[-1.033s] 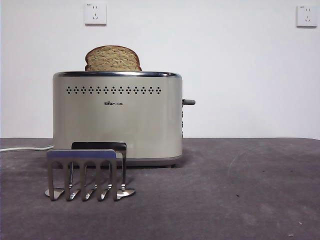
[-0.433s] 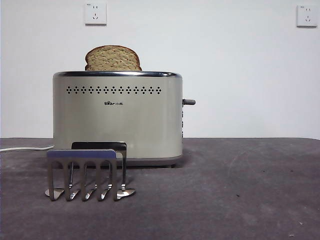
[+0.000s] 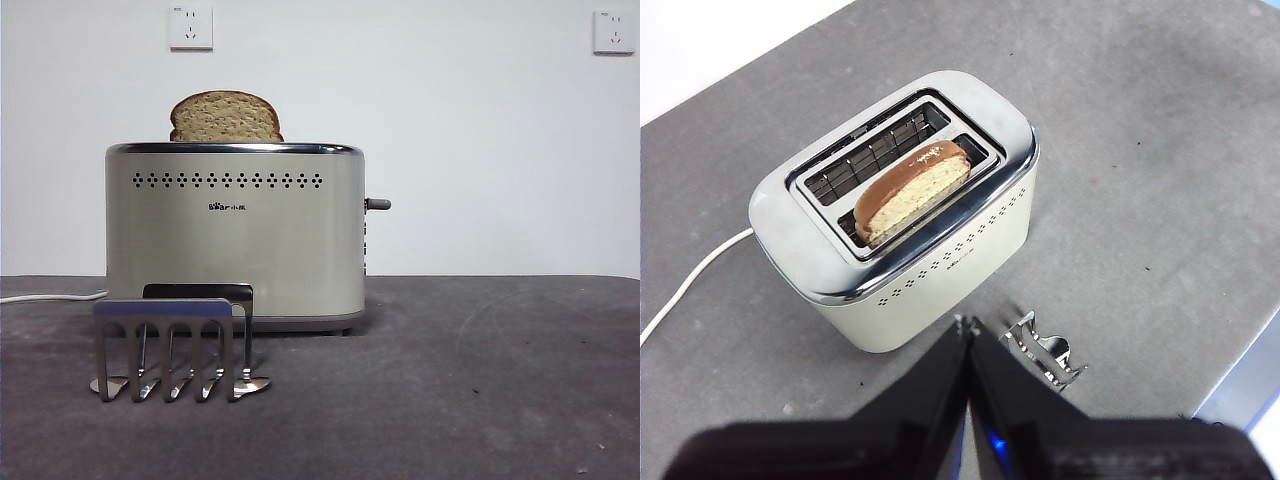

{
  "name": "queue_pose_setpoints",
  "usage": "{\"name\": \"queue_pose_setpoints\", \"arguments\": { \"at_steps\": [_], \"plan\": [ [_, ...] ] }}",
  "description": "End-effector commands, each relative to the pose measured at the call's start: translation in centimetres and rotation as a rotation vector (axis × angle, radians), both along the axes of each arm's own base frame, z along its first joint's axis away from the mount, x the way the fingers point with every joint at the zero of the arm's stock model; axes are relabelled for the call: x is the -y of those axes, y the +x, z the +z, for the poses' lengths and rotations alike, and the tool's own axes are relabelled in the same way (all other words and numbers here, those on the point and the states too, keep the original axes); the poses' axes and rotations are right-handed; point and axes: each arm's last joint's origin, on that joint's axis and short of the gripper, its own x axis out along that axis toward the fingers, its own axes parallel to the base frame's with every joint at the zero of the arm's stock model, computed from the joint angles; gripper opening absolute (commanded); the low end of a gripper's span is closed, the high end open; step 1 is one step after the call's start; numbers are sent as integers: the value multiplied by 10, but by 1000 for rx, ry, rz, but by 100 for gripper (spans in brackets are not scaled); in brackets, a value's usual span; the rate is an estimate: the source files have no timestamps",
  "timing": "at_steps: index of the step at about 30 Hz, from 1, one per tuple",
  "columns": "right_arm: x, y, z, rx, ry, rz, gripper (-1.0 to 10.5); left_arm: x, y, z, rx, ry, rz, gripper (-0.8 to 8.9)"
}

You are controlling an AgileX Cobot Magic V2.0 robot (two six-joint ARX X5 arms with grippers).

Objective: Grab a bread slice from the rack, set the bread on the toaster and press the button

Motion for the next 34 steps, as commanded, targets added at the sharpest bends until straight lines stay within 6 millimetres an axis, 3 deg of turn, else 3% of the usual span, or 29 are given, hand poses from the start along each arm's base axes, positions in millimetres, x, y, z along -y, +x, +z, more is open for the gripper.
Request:
{"name": "queue_pose_setpoints", "arguments": {
  "at_steps": [1,11,19,22,27,34],
  "plan": [
    [0,1,-1,4,-3,6,1,0,0,0,2,-4,4,-3],
    [0,1,-1,4,-3,6,1,-3,2,4,56,5,48,-3],
    [0,1,-1,4,-3,5,1,-34,-4,43,501,-120,170,-3],
    [0,1,-1,4,-3,5,1,-46,-12,45,636,-155,194,-3],
    [0,1,-1,4,-3,5,1,-59,-25,18,818,-155,271,-3],
    [0,1,-1,4,-3,5,1,-70,-37,-65,931,-123,366,-3]
  ]
}}
